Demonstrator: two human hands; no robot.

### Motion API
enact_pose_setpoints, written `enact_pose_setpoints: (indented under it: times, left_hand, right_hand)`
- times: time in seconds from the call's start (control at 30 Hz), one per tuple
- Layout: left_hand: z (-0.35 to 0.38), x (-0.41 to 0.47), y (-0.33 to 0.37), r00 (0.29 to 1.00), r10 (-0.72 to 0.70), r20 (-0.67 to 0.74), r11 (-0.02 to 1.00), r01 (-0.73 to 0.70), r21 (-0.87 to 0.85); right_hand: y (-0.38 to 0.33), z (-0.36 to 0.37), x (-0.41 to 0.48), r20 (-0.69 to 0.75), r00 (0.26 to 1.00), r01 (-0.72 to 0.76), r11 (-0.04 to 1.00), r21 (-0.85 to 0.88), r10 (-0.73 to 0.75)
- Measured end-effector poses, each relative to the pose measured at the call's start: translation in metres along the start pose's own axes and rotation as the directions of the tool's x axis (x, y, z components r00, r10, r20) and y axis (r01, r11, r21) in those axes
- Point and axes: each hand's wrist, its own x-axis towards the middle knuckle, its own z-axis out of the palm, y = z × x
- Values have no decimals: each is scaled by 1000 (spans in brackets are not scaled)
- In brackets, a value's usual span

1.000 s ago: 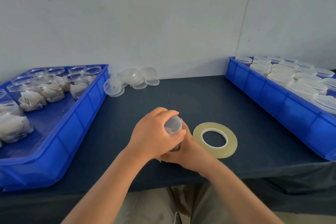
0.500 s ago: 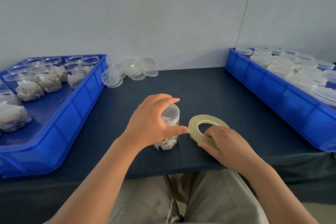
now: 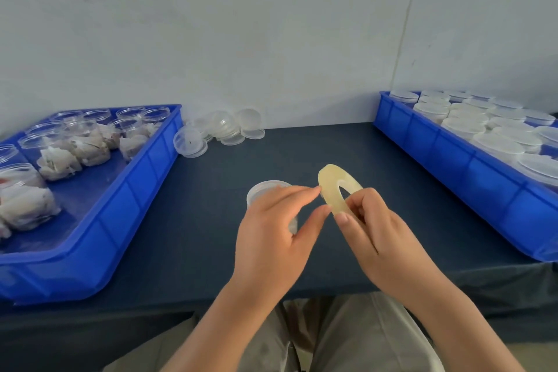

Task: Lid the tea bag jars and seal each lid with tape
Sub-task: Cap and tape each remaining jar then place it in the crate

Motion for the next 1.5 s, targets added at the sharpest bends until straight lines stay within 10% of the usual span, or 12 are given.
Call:
enact_pose_setpoints:
  times: [0.33,0.57,1.2,1.5]
  left_hand:
    - [-3,-4,5,989,-83,-120,995,89,46]
    - [-3,-12,8,941,-321,107,868,338,-365]
    - [-11,-32,-19,992,-84,-94,977,101,189]
    - [1,-37,-22,990,-59,-131,986,79,149]
  right_hand:
    - [-15,11,-6,-42,998,45,996,-74,-48]
    - [-18,15,-6,43,999,3,998,55,-6]
    - [-16,21,-6,163,984,99,977,-187,-69]
    - [-10,31,-6,76,996,64,989,-132,-55]
